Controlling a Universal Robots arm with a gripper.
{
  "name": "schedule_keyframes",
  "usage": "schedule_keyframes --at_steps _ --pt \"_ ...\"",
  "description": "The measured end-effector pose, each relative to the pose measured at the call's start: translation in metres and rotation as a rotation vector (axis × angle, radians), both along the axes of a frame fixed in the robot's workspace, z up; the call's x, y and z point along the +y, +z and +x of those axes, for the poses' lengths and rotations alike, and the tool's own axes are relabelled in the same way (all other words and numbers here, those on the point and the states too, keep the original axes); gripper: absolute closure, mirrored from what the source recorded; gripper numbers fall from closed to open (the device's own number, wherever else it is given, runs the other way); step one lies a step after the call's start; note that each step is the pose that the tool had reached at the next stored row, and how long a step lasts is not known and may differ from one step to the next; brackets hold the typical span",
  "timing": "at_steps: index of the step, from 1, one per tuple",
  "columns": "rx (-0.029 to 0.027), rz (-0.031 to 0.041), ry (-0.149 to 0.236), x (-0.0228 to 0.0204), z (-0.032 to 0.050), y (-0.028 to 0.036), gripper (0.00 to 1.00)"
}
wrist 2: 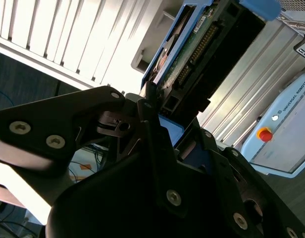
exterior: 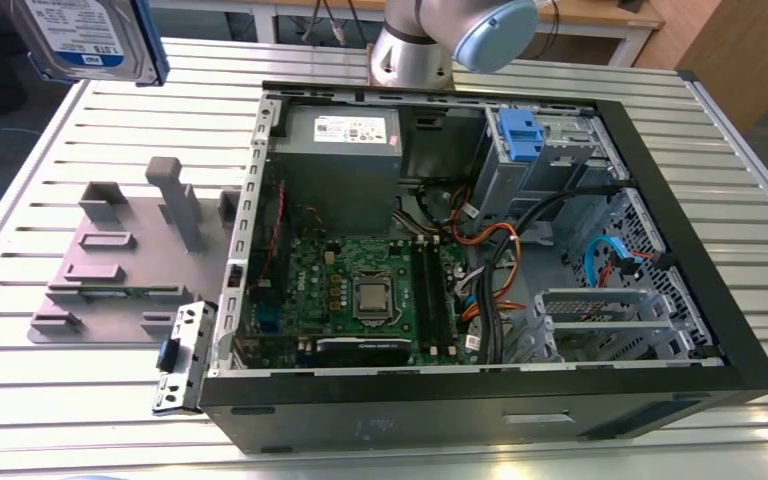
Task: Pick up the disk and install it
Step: 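Pick up the disk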
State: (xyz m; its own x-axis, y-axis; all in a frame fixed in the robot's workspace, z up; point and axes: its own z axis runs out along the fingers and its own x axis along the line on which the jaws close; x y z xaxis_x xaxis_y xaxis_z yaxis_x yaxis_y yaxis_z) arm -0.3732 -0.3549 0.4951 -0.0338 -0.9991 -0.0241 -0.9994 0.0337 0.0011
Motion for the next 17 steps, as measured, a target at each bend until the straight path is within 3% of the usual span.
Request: schedule_keyframes --at_steps 17 --pt "0.0 0.0 0.0 0.0 0.0075 0.0 0.64"
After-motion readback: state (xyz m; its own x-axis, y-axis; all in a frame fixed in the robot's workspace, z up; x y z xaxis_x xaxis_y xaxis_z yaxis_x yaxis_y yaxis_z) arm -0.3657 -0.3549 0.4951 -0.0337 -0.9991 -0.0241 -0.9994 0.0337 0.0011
